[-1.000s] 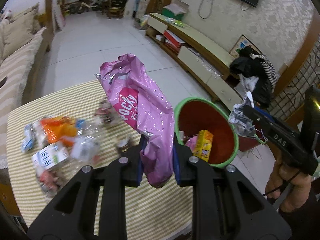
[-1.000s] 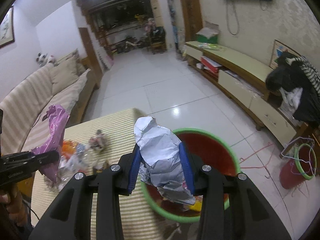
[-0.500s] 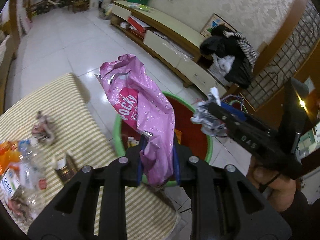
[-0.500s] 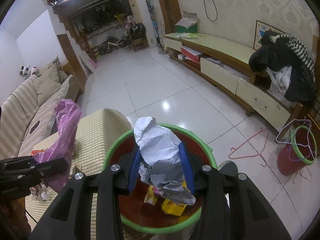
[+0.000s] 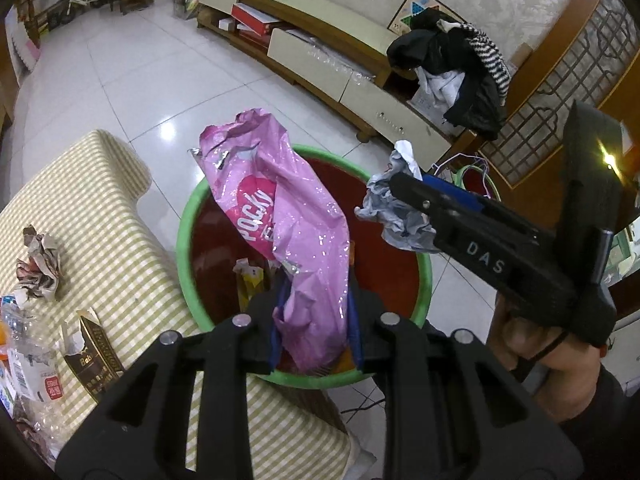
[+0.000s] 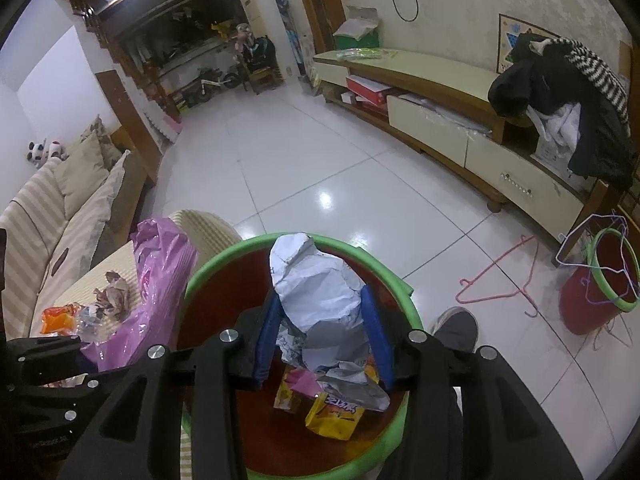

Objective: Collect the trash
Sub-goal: 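Open the left tool to drop the wrapper while the right tool drops the foil, then move both open tools back over the table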

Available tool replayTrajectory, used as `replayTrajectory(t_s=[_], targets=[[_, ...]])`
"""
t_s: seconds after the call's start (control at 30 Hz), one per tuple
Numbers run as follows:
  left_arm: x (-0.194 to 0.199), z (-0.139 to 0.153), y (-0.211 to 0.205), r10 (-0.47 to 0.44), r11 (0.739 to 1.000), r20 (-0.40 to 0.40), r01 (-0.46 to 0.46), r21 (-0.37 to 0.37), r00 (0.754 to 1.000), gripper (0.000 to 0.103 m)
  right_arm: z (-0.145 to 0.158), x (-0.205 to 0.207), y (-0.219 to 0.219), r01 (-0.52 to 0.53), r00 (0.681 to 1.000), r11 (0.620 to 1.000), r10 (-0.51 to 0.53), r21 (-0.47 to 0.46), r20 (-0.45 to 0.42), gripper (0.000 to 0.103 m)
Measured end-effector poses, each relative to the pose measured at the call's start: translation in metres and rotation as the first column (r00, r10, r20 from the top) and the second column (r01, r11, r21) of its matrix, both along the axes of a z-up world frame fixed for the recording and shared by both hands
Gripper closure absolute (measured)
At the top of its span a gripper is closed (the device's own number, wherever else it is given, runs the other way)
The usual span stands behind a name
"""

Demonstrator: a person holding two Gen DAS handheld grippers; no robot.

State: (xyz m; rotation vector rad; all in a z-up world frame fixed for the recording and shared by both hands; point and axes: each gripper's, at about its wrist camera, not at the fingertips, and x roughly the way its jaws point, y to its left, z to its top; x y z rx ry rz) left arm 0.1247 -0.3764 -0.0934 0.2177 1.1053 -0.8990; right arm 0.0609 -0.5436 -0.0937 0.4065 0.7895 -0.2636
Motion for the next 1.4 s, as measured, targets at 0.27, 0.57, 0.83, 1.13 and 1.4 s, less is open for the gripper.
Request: replayTrajectory(t_s=[0.27,0.57,0.83,1.13,1.4], targets=[[0.001,0.001,-0.001,0.017,1.000,0.010,-0.017,0.001,1.000,0.029,0.002,-0.002,0.001,0.007,1.000,1.000,-0.007,-0.005,0.015,0.033],[0.001,0.009,0.022,0.088,0.995,0.054,-0.089,0.032,0.995,0.005,0.016,-0.009,0.004,0.046,0.999,0.998,-0.046,-0.032,0.028,0.007],[0.002,0.027,0.085,0.201,0.979,0.069,-0.202,0.016,0.977,0.005,0.038,-0.011,0.043,0.006,0.999,0.999,-0.004,-0.035,0.042,0.007],[-0.007,0.053,0.199,0.388,0.922,0.074,-0.387,-0.032,0.919,0.005,0.059,0.003,0.141,-0.174,0.983,0.983,0.177,-0.064,0.044,0.007],[-0.018,0.063,0.303,0.551,0.835,0.078,-0.548,-0.058,0.831,0.005,0.065,0.013,0.216,-0.296,0.954,0.949,0.300,-0.112,0.019,0.007]])
